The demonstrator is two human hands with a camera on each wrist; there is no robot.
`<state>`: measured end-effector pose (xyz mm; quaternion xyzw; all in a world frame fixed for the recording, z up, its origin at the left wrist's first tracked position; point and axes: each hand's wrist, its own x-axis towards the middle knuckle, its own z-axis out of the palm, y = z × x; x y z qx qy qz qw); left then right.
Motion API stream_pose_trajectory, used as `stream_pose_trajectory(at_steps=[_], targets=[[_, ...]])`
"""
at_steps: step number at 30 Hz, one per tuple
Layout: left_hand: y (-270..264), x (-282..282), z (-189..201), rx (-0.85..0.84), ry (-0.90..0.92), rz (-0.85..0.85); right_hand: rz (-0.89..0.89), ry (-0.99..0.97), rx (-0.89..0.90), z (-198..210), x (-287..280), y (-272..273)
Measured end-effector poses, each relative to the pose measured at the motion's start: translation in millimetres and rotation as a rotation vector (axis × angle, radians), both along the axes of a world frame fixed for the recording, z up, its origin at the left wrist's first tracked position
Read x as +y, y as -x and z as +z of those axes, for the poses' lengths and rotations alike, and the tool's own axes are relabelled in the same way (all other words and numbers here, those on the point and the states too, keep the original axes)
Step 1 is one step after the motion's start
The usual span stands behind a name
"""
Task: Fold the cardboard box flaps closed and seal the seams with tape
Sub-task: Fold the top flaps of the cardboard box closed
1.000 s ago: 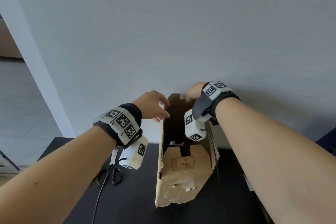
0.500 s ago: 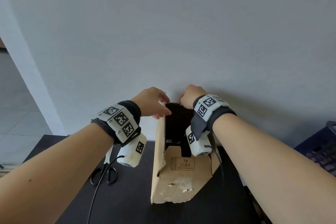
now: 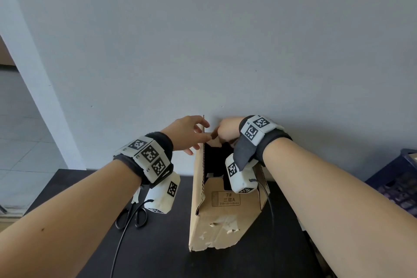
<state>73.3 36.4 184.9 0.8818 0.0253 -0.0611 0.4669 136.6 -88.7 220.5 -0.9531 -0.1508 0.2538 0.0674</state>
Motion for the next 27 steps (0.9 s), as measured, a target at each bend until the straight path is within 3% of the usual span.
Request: stream_pose_trajectory(at_steps=[3,7,11,16,20,27], targets=[[3,-4,-2,0.019,-0.036,-0.008,-0.05,-0.015,-0.05,16,-4,1],[5,-7,0,0.017,-0.099,0.0,-0.191,-0.291,-0.184,31,-27,1],[6,-6,-2,-0.007,-0.201,0.03,-0.287,-0.342,-0.334,35,-57,12],[7,-9,-1,-0.038,-0.295,-0.038,-0.263,-0.234,-0.185,19,-82,28],[12,-22,-3,0.035,-0.347,-0.138,-0.287,-0.345,-0.064,0,-91,36],[15,-35,-16,-0.074,-0.397,0.001,-0.254,-0.455,0.014,-17,-104,48]])
